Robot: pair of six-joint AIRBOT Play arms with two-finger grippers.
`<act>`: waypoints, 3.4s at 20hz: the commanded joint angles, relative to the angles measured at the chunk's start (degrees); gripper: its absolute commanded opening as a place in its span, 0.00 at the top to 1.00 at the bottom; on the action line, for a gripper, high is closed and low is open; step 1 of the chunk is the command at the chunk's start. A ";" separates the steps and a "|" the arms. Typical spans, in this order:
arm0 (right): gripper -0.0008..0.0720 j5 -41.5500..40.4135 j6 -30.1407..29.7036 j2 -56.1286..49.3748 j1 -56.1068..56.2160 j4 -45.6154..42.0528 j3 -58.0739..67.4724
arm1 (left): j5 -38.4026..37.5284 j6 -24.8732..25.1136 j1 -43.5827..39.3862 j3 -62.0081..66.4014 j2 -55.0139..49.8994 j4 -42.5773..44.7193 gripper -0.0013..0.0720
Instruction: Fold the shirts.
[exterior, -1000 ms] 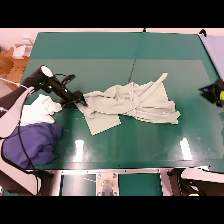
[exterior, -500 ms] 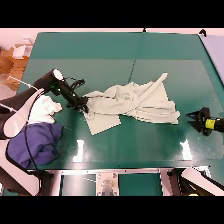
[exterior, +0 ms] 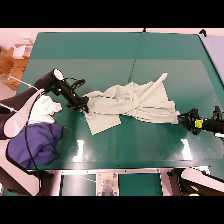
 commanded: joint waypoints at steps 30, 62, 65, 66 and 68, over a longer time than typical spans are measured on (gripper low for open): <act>0.97 -7.26 -6.47 27.63 8.02 30.23 75.84 | 27.39 -2.64 -0.02 41.62 49.33 -2.16 0.95; 0.63 2.67 -9.77 -11.76 5.68 9.11 31.98 | 4.39 6.08 16.79 32.22 -8.31 -21.24 0.10; 0.64 9.60 -12.13 -5.53 -0.02 8.72 25.07 | -11.63 3.96 23.19 28.09 -8.33 -16.61 0.27; 0.64 9.35 -13.64 -2.21 -1.77 8.72 21.03 | -14.27 3.21 24.04 25.42 -8.33 -15.72 0.27; 0.64 6.38 -14.45 4.59 -4.39 9.29 13.20 | -15.10 3.45 24.17 19.26 -8.33 -10.82 0.27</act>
